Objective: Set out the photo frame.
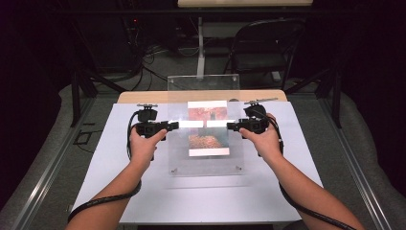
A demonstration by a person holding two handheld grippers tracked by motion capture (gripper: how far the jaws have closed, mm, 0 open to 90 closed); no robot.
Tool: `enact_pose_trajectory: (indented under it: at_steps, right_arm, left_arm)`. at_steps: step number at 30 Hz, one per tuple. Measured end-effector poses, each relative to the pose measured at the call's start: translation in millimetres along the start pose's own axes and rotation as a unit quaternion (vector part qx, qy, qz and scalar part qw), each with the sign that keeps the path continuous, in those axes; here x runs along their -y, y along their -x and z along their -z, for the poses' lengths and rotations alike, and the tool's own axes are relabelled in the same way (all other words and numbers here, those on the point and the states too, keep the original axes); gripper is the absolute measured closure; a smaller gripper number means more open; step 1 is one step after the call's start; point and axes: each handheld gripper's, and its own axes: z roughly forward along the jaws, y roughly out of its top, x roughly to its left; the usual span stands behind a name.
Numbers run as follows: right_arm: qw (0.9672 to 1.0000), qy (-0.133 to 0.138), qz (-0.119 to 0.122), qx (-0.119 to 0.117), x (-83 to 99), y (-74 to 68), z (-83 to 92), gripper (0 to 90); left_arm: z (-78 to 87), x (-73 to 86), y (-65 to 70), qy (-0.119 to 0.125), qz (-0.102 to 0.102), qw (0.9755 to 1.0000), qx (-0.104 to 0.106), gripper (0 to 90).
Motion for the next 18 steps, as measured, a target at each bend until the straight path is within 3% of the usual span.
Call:
enact_pose_trajectory:
  at_steps: [18]
  right_arm:
    - [0.9991,0.029,0.030,-0.011,13.7,-7.0,24.0,50.4]
  left_arm:
    - [20.8,14.0,8.6,0.024,-0.020,0.9994,0.016,62.8]
